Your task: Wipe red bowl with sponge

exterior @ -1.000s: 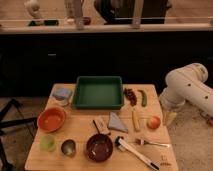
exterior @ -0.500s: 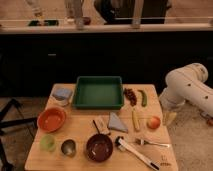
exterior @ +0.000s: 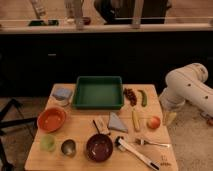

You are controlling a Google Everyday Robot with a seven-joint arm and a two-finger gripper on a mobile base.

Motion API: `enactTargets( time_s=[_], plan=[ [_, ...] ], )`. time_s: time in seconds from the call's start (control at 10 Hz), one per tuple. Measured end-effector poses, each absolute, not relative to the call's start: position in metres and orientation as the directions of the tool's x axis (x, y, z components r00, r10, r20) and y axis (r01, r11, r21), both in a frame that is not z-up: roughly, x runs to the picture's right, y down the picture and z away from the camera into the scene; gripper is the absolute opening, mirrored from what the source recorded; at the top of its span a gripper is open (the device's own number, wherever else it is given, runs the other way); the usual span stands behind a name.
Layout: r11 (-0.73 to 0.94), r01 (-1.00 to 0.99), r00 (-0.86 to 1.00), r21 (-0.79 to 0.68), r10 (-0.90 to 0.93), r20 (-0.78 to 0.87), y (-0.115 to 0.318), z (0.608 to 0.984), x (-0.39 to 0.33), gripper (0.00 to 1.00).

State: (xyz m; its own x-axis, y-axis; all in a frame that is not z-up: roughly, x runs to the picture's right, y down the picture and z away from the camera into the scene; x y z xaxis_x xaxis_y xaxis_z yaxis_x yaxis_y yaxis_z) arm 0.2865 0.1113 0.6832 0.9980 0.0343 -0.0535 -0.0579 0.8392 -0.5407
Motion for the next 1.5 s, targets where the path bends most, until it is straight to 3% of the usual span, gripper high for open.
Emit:
enactTargets(
  time_s=[0.7,1.2,1.5],
  plan=[
    [0.864,-0.082,0.996,-0.496,0.083,-0.021,0.099,0.686,0.27,0.8],
    [0.876,-0.16,0.942,-0.455,0.273,0.195,0.065,0.705,0.194,0.8],
    [0.871,-0.14,0.927,-0.47,0.282,0.247,0.055,0.716,0.167,0.8]
  ],
)
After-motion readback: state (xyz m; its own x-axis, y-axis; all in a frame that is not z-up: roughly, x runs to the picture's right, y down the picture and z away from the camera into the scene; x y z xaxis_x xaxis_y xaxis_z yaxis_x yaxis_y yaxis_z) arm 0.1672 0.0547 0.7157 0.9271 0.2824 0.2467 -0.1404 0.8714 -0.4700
